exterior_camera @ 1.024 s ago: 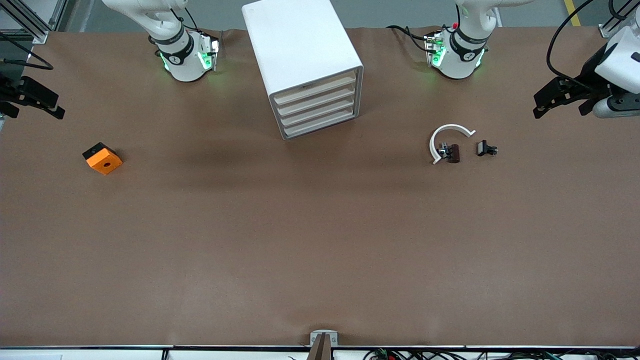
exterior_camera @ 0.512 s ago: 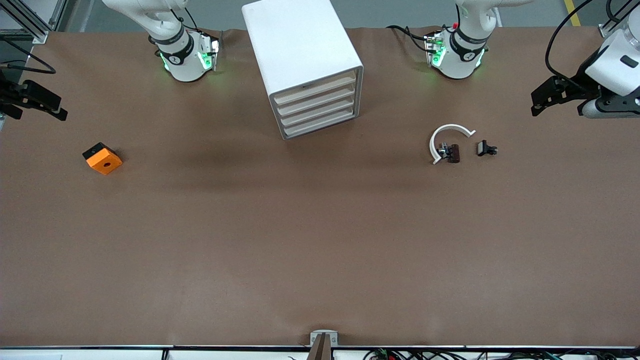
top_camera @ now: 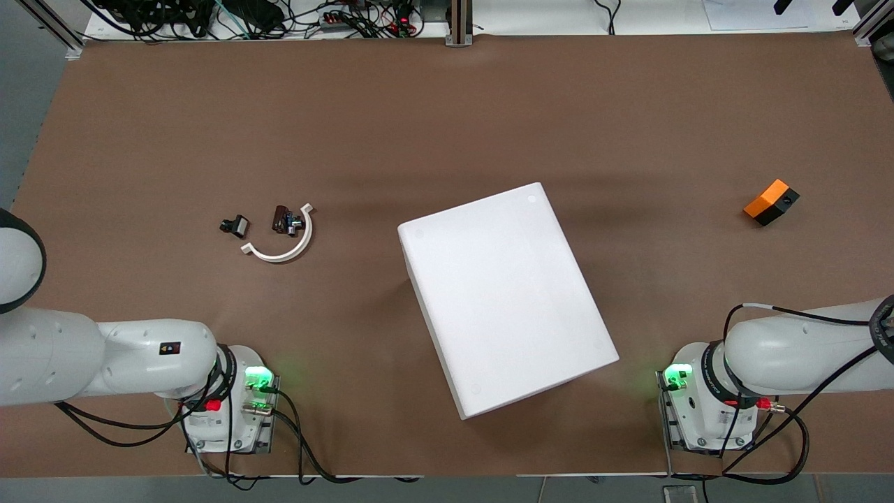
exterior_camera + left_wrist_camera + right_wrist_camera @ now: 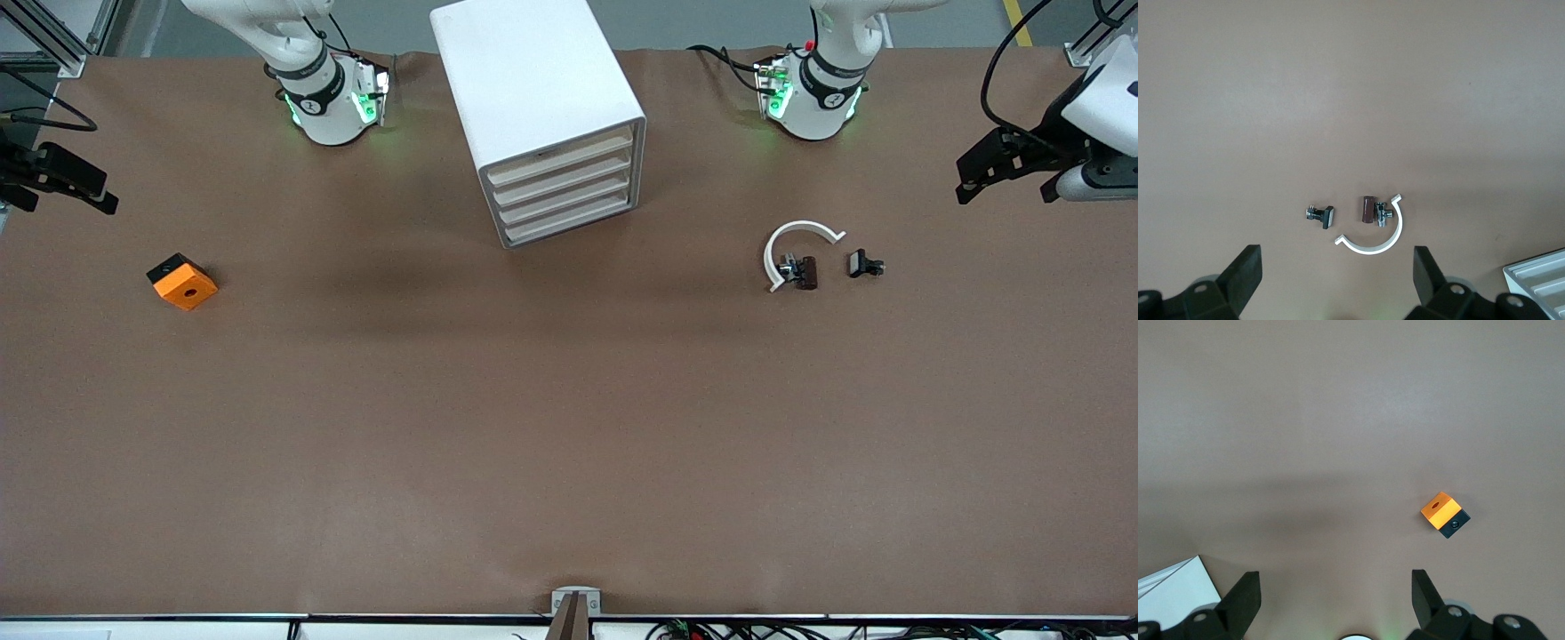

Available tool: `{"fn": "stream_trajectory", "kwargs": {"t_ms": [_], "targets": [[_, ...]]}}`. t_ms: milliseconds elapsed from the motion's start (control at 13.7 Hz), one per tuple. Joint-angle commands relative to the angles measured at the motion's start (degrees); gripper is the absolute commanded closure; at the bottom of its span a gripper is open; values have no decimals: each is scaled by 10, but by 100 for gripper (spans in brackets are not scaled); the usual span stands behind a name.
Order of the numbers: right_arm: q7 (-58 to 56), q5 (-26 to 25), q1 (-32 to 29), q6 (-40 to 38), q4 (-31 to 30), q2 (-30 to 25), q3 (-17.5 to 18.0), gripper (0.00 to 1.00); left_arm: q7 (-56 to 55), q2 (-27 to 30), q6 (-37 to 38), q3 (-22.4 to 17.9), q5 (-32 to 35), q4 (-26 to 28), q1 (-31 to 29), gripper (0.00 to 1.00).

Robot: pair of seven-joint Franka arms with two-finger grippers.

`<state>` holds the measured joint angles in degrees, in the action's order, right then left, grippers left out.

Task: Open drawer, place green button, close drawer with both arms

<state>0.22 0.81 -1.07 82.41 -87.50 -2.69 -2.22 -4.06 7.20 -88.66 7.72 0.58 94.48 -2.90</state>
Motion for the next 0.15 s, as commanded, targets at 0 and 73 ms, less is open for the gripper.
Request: {"fn": "stream_trajectory", "kwargs": {"t_ms": [0, 73], "targets": [[-6, -7, -10, -4, 7, 0, 8, 0, -1, -19, 18, 2, 5, -26, 0, 0], [-6, -7, -10, -5, 8, 0, 8, 0, 0, -19, 18, 2, 5, -26, -1, 0]]}}
